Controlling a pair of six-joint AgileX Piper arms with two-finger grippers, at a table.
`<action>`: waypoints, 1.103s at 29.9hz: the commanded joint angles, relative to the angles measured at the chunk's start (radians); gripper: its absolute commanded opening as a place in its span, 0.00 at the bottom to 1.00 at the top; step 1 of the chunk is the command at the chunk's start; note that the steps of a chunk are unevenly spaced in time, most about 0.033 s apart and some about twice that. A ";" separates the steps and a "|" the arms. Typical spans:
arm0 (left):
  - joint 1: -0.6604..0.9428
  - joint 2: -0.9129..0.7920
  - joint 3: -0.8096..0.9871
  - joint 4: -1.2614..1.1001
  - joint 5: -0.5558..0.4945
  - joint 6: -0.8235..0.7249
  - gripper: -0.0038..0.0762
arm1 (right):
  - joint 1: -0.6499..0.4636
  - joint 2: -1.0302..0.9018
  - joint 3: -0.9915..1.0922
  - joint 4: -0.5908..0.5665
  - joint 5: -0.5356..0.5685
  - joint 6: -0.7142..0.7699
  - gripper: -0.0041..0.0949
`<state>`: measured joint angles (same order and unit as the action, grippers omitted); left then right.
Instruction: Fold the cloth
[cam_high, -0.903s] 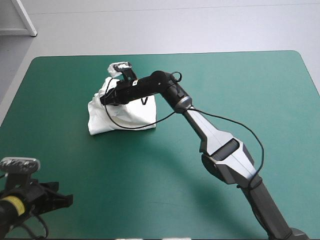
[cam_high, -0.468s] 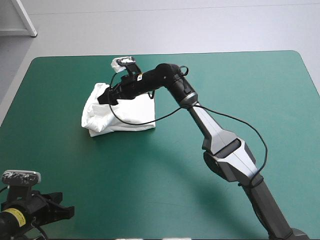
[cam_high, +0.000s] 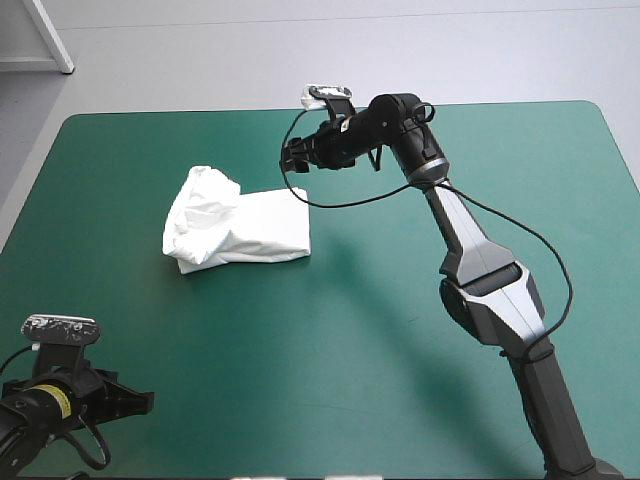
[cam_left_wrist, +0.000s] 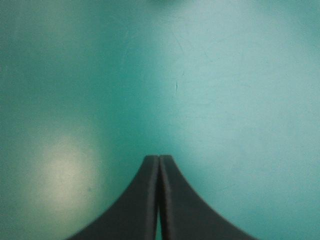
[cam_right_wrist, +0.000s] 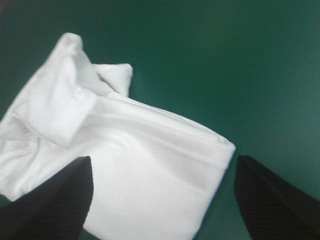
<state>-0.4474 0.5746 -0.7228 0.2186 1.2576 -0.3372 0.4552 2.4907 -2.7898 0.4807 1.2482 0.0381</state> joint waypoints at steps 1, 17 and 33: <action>-0.002 0.011 -0.022 0.042 0.029 -0.007 0.04 | -0.009 -0.079 0.086 0.039 0.000 -0.010 0.76; -0.002 0.011 -0.022 0.048 0.020 -0.009 0.04 | 0.037 0.011 0.244 0.151 -0.029 -0.103 0.57; -0.002 0.011 -0.022 -0.004 -0.097 0.003 0.04 | -0.085 0.007 0.058 0.029 -0.004 -0.117 0.03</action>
<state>-0.4474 0.5746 -0.7228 0.2257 1.2320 -0.3390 0.4438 2.5786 -2.6468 0.5344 1.2480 -0.1042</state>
